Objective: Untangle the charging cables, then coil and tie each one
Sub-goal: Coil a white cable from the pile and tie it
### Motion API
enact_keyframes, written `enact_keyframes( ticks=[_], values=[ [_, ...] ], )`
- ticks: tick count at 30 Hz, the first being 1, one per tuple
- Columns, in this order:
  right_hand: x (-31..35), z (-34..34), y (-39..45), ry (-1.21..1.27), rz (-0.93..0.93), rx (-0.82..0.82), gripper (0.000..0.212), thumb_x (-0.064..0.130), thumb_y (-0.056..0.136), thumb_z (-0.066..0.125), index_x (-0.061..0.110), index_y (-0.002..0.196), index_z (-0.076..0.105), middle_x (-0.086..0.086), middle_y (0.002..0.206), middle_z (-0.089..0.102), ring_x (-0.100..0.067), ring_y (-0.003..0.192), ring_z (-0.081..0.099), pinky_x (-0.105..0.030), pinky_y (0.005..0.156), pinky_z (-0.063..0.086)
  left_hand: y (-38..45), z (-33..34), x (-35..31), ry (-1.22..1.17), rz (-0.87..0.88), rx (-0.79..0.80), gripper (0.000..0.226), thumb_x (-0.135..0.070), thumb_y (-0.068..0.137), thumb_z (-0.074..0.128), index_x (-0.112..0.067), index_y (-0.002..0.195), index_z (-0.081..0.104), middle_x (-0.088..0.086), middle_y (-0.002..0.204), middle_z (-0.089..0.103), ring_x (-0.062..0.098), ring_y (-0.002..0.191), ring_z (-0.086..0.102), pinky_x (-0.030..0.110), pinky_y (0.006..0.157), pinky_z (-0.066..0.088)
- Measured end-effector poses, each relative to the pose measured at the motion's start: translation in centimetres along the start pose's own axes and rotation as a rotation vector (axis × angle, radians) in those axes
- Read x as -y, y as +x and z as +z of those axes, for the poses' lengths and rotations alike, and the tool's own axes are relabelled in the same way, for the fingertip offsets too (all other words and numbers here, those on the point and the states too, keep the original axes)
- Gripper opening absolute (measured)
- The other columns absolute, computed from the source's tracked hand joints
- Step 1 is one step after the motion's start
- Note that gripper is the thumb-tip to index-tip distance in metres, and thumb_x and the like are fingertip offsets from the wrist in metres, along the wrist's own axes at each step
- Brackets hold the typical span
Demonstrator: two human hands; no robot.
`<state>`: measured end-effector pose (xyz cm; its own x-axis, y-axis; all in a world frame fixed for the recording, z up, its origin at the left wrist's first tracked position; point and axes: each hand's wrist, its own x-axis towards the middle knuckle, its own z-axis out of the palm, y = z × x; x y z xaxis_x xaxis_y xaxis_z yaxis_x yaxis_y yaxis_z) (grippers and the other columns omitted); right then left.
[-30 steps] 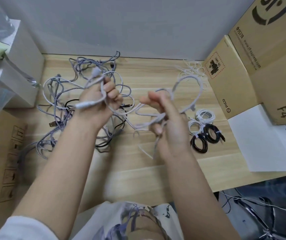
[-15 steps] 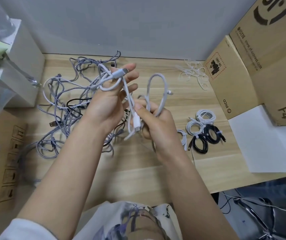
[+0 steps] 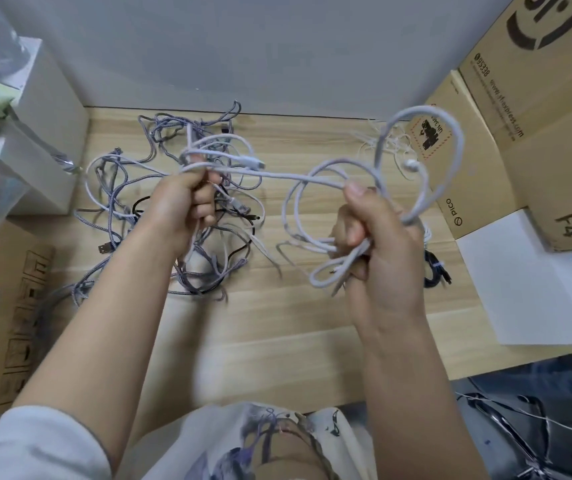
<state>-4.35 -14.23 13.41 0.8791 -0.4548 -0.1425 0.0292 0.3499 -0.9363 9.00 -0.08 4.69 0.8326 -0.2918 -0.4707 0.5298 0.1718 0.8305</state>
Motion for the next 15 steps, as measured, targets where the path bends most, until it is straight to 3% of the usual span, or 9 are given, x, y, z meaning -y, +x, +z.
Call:
enact_keyframes(
  ticks=[4, 9, 12, 15],
  values=[
    [1.1, 0.1, -0.8, 0.097, -0.209, 0.136, 0.033, 0.022, 0.065, 0.059, 0.024, 0.035, 0.047, 0.012, 0.035, 0.038, -0.003, 0.035, 0.032, -0.016, 0.044, 0.03, 1.3, -2.0, 0.1, -0.101, -0.129, -0.093, 0.044, -0.043, 0.102, 0.025, -0.022, 0.067, 0.04, -0.012, 0.034, 0.022, 0.004, 0.029, 0.016, 0.013, 0.036, 0.018],
    [1.2, 0.0, -0.5, 0.123, -0.189, 0.164, 0.032, 0.024, 0.066, 0.058, 0.023, 0.036, 0.048, 0.009, 0.036, 0.037, -0.005, 0.036, 0.032, -0.019, 0.044, 0.029, 2.0, -3.9, 1.2, -0.1, -0.208, -0.177, 0.037, -0.037, 0.103, 0.025, -0.021, 0.072, 0.039, -0.009, 0.034, 0.028, 0.004, 0.028, 0.023, 0.012, 0.039, 0.024],
    [0.1, 0.0, 0.4, -0.007, -0.034, 0.052, 0.037, 0.016, 0.072, 0.067, 0.018, 0.038, 0.053, 0.007, 0.041, 0.043, -0.003, 0.035, 0.032, -0.014, 0.037, 0.026, 0.2, -2.2, 0.1, -0.283, -0.127, -0.023, 0.035, -0.034, 0.102, 0.028, -0.022, 0.071, 0.04, -0.01, 0.04, 0.033, 0.002, 0.034, 0.026, 0.014, 0.04, 0.03],
    [-1.5, 0.1, 1.0, -0.063, 0.102, -0.004, 0.038, 0.008, 0.089, 0.055, 0.015, 0.053, 0.066, 0.005, 0.044, 0.039, -0.001, 0.035, 0.027, -0.009, 0.034, 0.02, -2.4, 0.3, -1.5, -0.402, -0.037, 0.188, 0.034, -0.035, 0.099, 0.032, -0.022, 0.071, 0.046, -0.01, 0.045, 0.035, 0.002, 0.038, 0.03, 0.014, 0.043, 0.035]
  ],
)
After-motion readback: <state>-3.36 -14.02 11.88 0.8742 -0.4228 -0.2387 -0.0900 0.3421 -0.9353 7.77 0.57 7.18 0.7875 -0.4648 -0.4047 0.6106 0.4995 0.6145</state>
